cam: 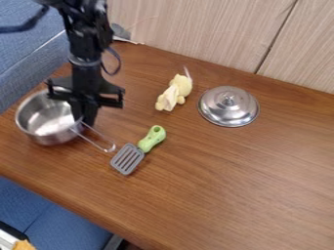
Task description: Move the silver pot to the upper left corner of the table
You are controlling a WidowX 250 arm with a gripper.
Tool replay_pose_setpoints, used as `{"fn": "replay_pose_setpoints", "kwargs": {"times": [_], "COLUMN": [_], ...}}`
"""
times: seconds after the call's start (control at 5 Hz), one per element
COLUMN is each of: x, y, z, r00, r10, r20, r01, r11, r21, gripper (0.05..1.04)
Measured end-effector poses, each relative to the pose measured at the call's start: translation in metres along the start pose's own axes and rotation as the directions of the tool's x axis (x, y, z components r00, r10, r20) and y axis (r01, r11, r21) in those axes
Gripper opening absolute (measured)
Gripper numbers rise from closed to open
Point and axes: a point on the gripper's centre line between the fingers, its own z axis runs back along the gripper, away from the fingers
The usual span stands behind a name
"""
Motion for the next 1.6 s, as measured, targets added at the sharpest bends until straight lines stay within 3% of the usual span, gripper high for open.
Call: {"fn": "replay_pose_setpoints", "kwargs": {"times": [0.2, 0.4, 0.6, 1.2, 1.6], "x": [0.016, 0.045, 0.069, 0.143, 0.165], "y": [0.004, 0.005, 0.0, -0.058, -0.084], "z": [0.015, 0.033, 0.034, 0.035, 0.01], "r00": [0.999, 0.993, 0.991, 0.979, 0.987], "r10": [0.009, 0.03, 0.033, -0.013, -0.047], "r20": [0.042, 0.114, 0.127, 0.202, 0.153], "r01": [-0.009, -0.026, -0.028, 0.034, 0.062], "r11": [1.0, 0.999, 0.999, 0.995, 0.994], "r21": [-0.005, -0.036, -0.04, -0.096, -0.091], "gripper": [0.082, 0.082, 0.082, 0.082, 0.082]}}
